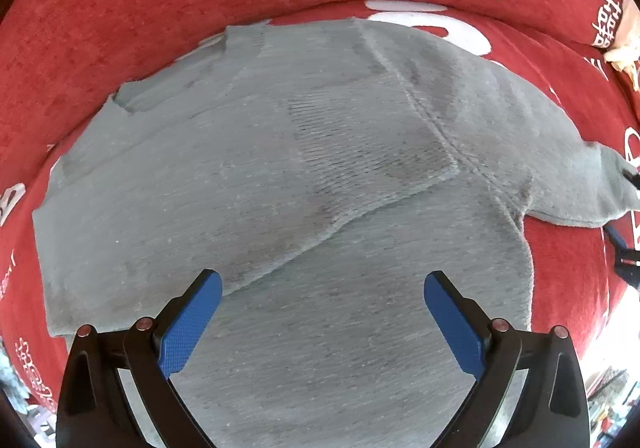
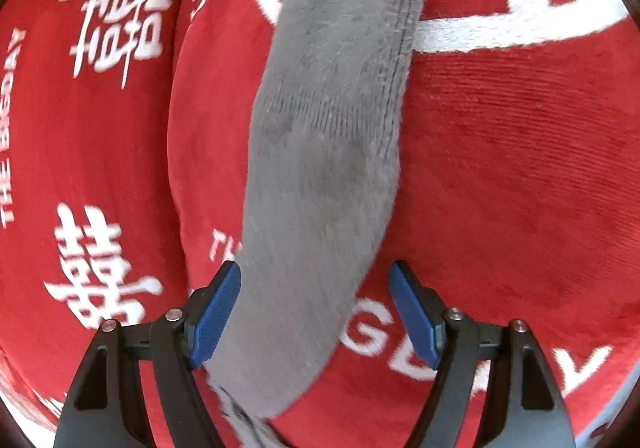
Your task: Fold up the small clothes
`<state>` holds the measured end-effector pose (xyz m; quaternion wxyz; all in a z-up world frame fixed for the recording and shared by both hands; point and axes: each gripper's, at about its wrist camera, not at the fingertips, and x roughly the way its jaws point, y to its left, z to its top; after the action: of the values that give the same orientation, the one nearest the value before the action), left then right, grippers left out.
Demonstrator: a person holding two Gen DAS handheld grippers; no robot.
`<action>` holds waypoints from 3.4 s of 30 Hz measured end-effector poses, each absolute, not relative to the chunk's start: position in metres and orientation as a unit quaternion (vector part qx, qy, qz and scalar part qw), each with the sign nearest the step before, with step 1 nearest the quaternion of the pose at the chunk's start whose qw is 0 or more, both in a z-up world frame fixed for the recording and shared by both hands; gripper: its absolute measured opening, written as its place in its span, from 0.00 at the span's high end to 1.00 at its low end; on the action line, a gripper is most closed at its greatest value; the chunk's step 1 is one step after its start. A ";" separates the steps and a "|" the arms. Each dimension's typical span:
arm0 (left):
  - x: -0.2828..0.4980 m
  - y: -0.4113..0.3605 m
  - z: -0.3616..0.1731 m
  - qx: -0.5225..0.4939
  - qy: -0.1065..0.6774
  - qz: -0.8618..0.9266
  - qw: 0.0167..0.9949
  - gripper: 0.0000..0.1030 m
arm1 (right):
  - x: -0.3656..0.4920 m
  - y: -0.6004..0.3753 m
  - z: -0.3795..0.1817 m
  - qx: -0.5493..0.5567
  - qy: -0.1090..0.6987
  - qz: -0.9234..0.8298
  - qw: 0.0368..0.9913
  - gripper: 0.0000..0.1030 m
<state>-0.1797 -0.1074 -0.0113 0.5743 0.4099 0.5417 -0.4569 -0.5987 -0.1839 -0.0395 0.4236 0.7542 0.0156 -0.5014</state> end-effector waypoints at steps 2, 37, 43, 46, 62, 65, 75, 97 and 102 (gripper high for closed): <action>-0.178 -0.109 -0.011 0.406 0.541 -0.460 0.575 0.01 | -0.602 -0.186 -0.041 0.758 0.001 -0.496 0.425 0.23; 0.013 0.016 -0.007 0.273 0.592 -0.341 0.677 0.02 | -0.129 -0.151 0.040 0.545 0.369 -0.139 0.740 0.89; 0.031 0.029 -0.024 0.253 0.601 -0.330 0.682 0.02 | -0.130 -0.125 -0.006 0.589 0.415 -0.162 0.675 0.48; 0.038 0.033 -0.023 0.238 0.605 -0.340 0.680 0.02 | -0.165 -0.123 -0.007 0.616 0.377 -0.207 0.660 0.39; 0.096 0.050 -0.025 0.045 0.666 -0.402 0.627 0.02 | -0.048 -0.078 0.021 0.466 0.455 -0.115 0.750 0.90; 0.097 0.049 -0.032 0.030 0.678 -0.404 0.613 0.02 | -0.040 -0.056 0.003 0.454 0.502 -0.093 0.730 0.85; 0.084 0.032 -0.042 0.054 0.685 -0.410 0.599 0.02 | -0.158 -0.081 0.003 0.543 0.473 -0.159 0.676 0.58; 0.055 0.019 -0.010 0.094 0.662 -0.431 0.606 0.85 | -0.290 -0.157 0.003 0.650 0.313 -0.315 0.616 0.94; 0.041 0.027 -0.031 0.139 0.661 -0.417 0.608 0.85 | -0.302 -0.160 -0.012 0.625 0.360 -0.315 0.617 0.94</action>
<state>0.0415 0.0271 -0.0305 0.6078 0.1392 0.6611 -0.4172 -0.3024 -0.1597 -0.0117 0.6170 0.6246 0.3604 -0.3152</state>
